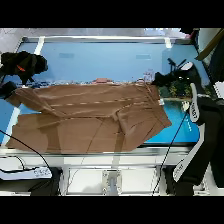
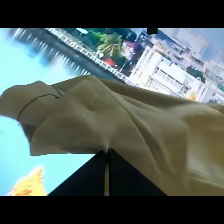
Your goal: Fold the clothes and pants, and hang the long-sleeved shirts on hangers.
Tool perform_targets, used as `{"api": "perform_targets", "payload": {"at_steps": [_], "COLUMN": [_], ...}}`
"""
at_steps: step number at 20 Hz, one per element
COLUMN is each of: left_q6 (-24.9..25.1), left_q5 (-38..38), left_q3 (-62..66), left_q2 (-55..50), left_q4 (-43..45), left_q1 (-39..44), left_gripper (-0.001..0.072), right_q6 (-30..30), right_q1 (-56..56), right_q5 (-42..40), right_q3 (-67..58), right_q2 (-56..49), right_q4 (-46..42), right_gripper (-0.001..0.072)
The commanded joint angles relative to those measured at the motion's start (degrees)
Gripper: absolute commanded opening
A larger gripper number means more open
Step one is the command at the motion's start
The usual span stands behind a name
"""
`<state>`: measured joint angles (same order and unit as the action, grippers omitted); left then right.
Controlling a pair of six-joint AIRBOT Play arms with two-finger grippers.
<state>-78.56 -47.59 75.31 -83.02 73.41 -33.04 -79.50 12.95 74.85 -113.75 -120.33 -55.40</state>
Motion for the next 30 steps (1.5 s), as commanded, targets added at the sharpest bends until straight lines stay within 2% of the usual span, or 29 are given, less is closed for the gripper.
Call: {"api": "perform_targets", "payload": {"at_steps": [1,6,7,11,12,14,15,16,18,20,21,24,26,27,28,30], "left_q6": [2.54,3.28,4.68,6.43,8.57,8.24,7.98,5.14,-2.40,-8.68,-10.75,-10.91,-6.08,-5.86,-6.03,-11.23], "left_q5": [0.44,5.40,6.86,16.09,15.65,9.68,5.90,2.82,-0.92,-2.64,-2.64,-1.31,-0.57,-0.17,1.05,4.85], "left_q3": [0.00,0.00,0.00,0.00,0.00,0.00,0.00,-0.02,0.00,0.00,0.00,0.00,0.00,0.00,0.02,0.26], "left_q2": [0.13,0.13,0.15,0.37,0.17,-0.83,-1.33,-1.73,-1.46,-0.09,0.96,3.45,2.89,2.12,1.07,-1.38], "left_q4": [0.00,0.04,0.02,0.11,1.36,3.76,3.96,5.11,9.75,13.51,13.25,8.11,5.88,6.08,6.51,11.17], "left_q1": [2.40,8.59,9.77,13.84,14.47,14.49,14.08,13.62,12.28,9.90,8.70,8.85,12.76,15.41,18.40,23.76], "left_gripper": [0.0010,0.0010,0.0010,0.0010,0.0011,0.0029,0.0316,0.0707,0.0720,0.0720,0.0720,0.0720,0.0720,0.0720,0.0720,0.0720], "right_q6": [-4.28,-5.20,-5.64,-5.99,-5.99,-5.92,-5.79,-5.20,-4.85,-3.76,-3.32,-3.37,-3.34,-3.30,-3.08,-1.60], "right_q1": [4.76,8.13,8.07,8.09,8.09,8.09,7.96,7.85,7.85,8.11,8.41,9.31,9.16,8.76,8.63,8.31], "right_q5": [6.38,6.38,6.34,4.90,4.79,4.87,5.29,5.70,6.91,9.16,10.34,11.96,11.96,11.96,12.07,13.00], "right_q3": [-1.20,-0.44,0.02,1.40,1.40,1.40,1.40,1.40,1.40,1.38,1.40,1.40,1.40,1.38,1.40,1.40], "right_q2": [3.65,4.52,4.31,4.22,4.22,4.22,4.24,4.26,4.50,5.42,6.19,8.44,9.35,9.60,9.70,9.84], "right_q4": [-9.33,-13.22,-14.60,-15.15,-15.13,-14.88,-14.56,-14.01,-13.16,-13.46,-14.01,-14.01,-13.27,-13.05,-12.74,-11.85], "right_gripper": [0.0020,0.0020,0.0020,0.0020,0.0020,0.0020,0.0021,0.0021,0.0043,0.0197,0.0208,0.0208,0.0208,0.0208,0.0208,0.0208]}}
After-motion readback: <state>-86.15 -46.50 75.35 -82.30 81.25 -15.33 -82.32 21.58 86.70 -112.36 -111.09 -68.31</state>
